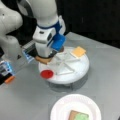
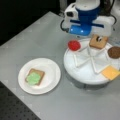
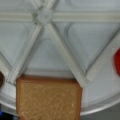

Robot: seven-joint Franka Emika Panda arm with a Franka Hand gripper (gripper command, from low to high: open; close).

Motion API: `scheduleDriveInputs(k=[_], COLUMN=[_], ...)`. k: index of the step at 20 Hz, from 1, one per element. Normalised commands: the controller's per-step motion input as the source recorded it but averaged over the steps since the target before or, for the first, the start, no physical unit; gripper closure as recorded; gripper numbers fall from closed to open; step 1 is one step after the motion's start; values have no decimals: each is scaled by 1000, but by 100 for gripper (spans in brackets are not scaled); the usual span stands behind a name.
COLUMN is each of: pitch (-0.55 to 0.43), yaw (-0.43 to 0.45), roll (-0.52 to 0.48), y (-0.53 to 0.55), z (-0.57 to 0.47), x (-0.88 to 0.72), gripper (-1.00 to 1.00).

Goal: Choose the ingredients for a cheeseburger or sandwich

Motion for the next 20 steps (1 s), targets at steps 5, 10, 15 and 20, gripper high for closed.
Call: scheduleDriveInputs(k=[5,10,15,20], pitch=[269,239,193,-49], yaw=[-300,-183,-47,-59], roll=[-113,-191,-132,165], y=[-433,-287,-205,-202], z=[170,28,-82,-196], x=[-29,129,198,136], gripper=[-100,-100,-100,-100])
